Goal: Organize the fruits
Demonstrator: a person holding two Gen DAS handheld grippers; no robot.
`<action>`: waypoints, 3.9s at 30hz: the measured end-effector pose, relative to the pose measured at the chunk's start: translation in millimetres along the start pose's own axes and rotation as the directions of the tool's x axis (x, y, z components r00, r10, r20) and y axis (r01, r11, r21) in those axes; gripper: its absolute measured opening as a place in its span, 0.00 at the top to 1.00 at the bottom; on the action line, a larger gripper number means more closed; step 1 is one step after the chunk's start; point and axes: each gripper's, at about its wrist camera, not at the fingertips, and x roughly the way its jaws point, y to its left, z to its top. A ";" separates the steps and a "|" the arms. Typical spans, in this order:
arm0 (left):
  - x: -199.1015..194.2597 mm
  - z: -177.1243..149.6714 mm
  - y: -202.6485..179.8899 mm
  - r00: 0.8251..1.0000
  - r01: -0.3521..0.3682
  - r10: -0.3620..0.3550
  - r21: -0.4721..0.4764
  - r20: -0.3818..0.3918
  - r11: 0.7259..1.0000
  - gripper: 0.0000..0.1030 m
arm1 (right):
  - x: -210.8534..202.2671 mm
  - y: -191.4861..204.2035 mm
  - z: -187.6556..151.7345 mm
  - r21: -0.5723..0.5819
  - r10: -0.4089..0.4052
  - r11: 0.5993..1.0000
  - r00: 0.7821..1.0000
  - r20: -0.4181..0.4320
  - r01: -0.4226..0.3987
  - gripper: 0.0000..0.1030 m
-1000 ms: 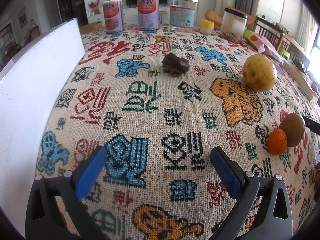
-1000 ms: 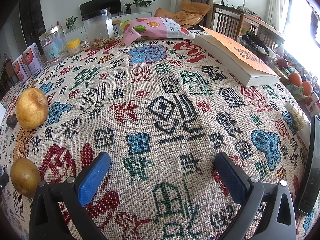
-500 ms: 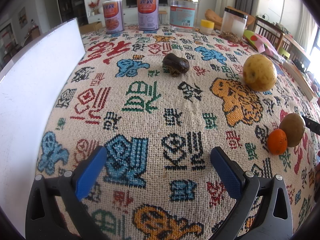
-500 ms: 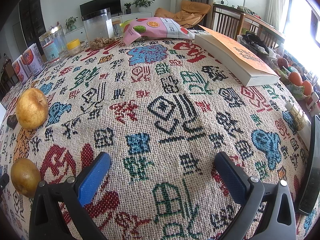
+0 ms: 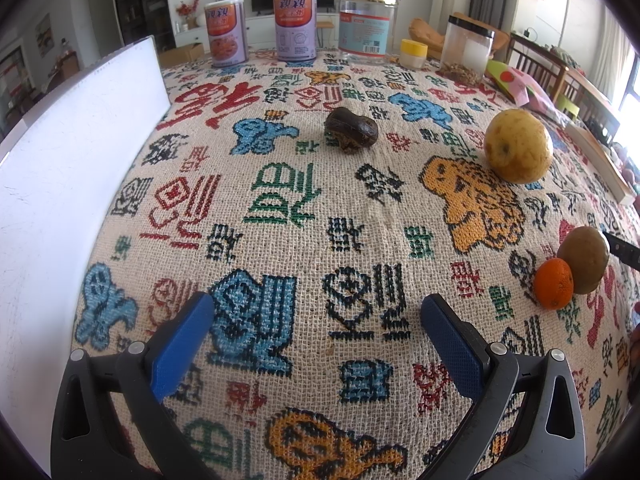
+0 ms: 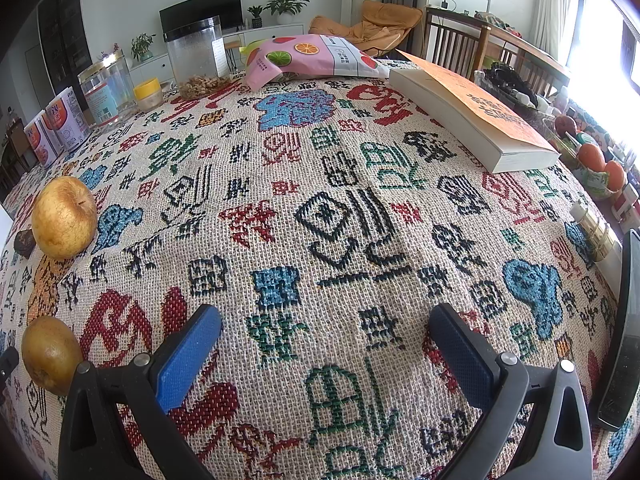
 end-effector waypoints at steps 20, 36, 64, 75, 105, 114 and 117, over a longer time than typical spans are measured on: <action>2.1 70.4 34.1 0.986 0.165 -0.163 -0.122 0.027 0.979 0.02 | -0.1 -0.1 0.0 0.000 0.001 1.000 1.000 0.000 -0.001 0.00; 43.9 99.0 -13.1 0.992 0.127 -0.128 0.057 0.005 0.990 0.61 | -20.0 -8.8 -6.1 0.036 0.176 0.983 0.983 0.050 -0.178 0.14; -178.5 27.0 20.8 0.860 0.508 -0.498 -0.097 0.107 0.856 0.61 | -129.1 83.1 -15.2 -0.049 0.654 0.755 0.756 -0.012 -0.654 0.53; -297.5 -4.0 197.3 0.923 0.373 -0.332 -0.245 0.192 0.895 0.61 | -268.3 237.3 -49.2 -0.205 0.846 0.442 0.482 -0.229 -0.873 0.53; -206.4 -40.8 226.1 0.995 -0.022 0.044 -0.237 0.086 0.971 0.10 | -256.5 323.1 -87.0 -0.444 0.696 0.586 0.701 -0.153 -0.678 0.03; -158.8 -27.3 41.1 0.981 0.184 -0.188 0.093 0.039 0.979 0.07 | -132.0 87.1 -68.2 -0.111 0.203 0.974 0.978 0.044 -0.197 0.03; -130.0 -29.0 -16.4 0.989 0.139 -0.145 0.217 0.013 0.966 0.08 | -106.1 40.4 -68.9 -0.040 0.111 0.993 0.994 0.014 -0.111 0.03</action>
